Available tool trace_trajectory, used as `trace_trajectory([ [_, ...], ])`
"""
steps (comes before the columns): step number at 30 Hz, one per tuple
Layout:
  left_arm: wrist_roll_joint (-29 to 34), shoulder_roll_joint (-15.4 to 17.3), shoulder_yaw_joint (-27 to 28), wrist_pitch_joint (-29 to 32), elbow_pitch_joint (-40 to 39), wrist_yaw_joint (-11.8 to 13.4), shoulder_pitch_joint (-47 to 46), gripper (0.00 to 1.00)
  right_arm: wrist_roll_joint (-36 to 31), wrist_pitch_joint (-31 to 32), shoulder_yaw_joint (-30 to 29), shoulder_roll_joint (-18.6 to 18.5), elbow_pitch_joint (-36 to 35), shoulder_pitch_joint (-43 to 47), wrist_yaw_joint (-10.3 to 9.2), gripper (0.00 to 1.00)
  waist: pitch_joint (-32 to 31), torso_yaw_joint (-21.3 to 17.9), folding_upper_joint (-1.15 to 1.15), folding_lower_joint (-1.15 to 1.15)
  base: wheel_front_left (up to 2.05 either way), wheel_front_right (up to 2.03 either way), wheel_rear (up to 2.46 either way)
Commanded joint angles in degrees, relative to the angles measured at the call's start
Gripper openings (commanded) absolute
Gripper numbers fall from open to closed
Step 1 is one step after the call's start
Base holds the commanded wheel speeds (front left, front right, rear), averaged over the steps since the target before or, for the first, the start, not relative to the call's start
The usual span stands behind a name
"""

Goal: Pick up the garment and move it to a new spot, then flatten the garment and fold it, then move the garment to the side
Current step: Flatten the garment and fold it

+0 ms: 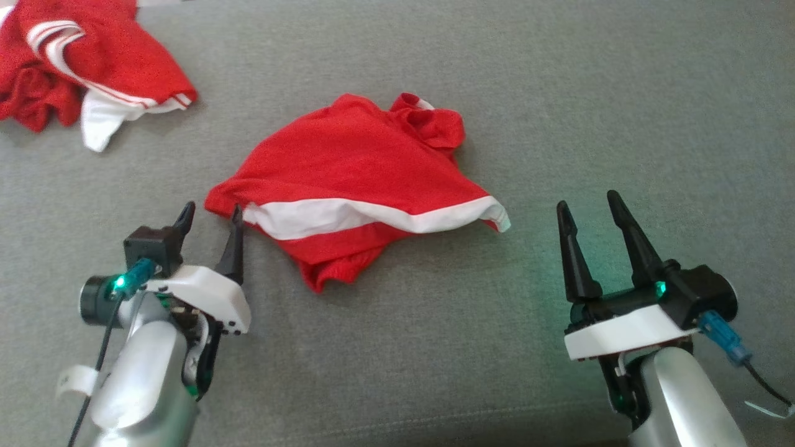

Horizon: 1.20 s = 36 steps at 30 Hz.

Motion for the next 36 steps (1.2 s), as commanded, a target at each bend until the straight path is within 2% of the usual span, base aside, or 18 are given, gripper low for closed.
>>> trace_trajectory([
  [1, -0.29, 0.91, 1.89, -0.94, -1.9, -0.19, -1.76, 1.0, -0.44, -0.07, 1.35, -0.19, -1.24, -1.63, 0.37, 1.0, -0.65, 0.77, 0.0, 0.0, 0.0, 0.0, 0.0],
  [7, -0.93, -1.04, 1.52, -2.5, -6.89, 0.1, 2.7, 1.0, -1.36, -0.07, 2.55, -0.19, 1.76, -0.98, 0.37, 1.0, -2.38, 3.4, 0.0, 0.0, 0.0, 0.0, 0.0],
  [17, -1.6, -4.46, 0.16, -2.98, -15.35, 1.15, 9.75, 1.0, -5.29, -0.07, 3.11, -0.19, 12.96, -5.32, 0.37, 1.0, -3.24, 7.3, 0.0, 0.0, 0.0, 0.0, 0.0],
  [18, -1.56, -4.67, -0.06, -3.0, -15.87, 1.19, 10.07, 1.0, -5.79, -0.07, 2.9, -0.19, 13.96, -6.08, 0.37, 0.94, -3.19, 7.61, 0.0, 0.0, 0.0, 0.0, 0.0],
  [19, -1.51, -4.85, -0.27, -3.01, -16.33, 1.24, 10.34, 1.0, -6.32, -0.07, 2.73, -0.19, 15.09, -6.8, 0.37, 0.67, -3.14, 7.9, 0.0, 0.0, 0.0, 0.0, 0.0],
  [20, -1.47, -5.02, -0.48, -3.01, -16.72, 1.28, 10.56, 1.0, -6.79, -0.07, 2.62, -0.19, 16.13, -7.51, 0.37, 0.49, -3.1, 8.18, 0.0, 0.0, 0.0, 0.0, 0.0],
  [22, -1.42, -5.28, -0.79, -3.03, -17.31, 1.34, 10.86, 1.0, -7.57, -0.07, 2.21, -0.19, 17.81, -8.75, 0.37, 0.34, -2.99, 8.64, 0.0, 0.0, 0.0, 0.0, 0.0],
  [23, -1.38, -5.36, -0.92, -3.03, -17.54, 1.36, 10.98, 1.0, -8.12, -0.07, 1.79, -0.19, 18.57, -9.31, 0.37, 0.23, -2.95, 8.82, 0.0, 0.0, 0.0, 0.0, 0.0],
  [24, -1.36, -5.45, -1.01, -3.04, -17.75, 1.41, 11.11, 1.0, -8.74, -0.07, 1.05, -0.19, 19.19, -9.83, 0.37, 0.0, -2.91, 8.95, 0.0, 0.0, 0.0, 0.0, 0.0],
  [36, -1.49, -6.25, -1.57, -3.07, -20.03, 1.14, 11.82, 1.0, -19.48, -0.07, -11.33, -0.19, 22.32, -14.76, 0.37, 0.0, -1.81, 8.47, 0.0, 0.0, 0.0, 0.0, 0.0],
])
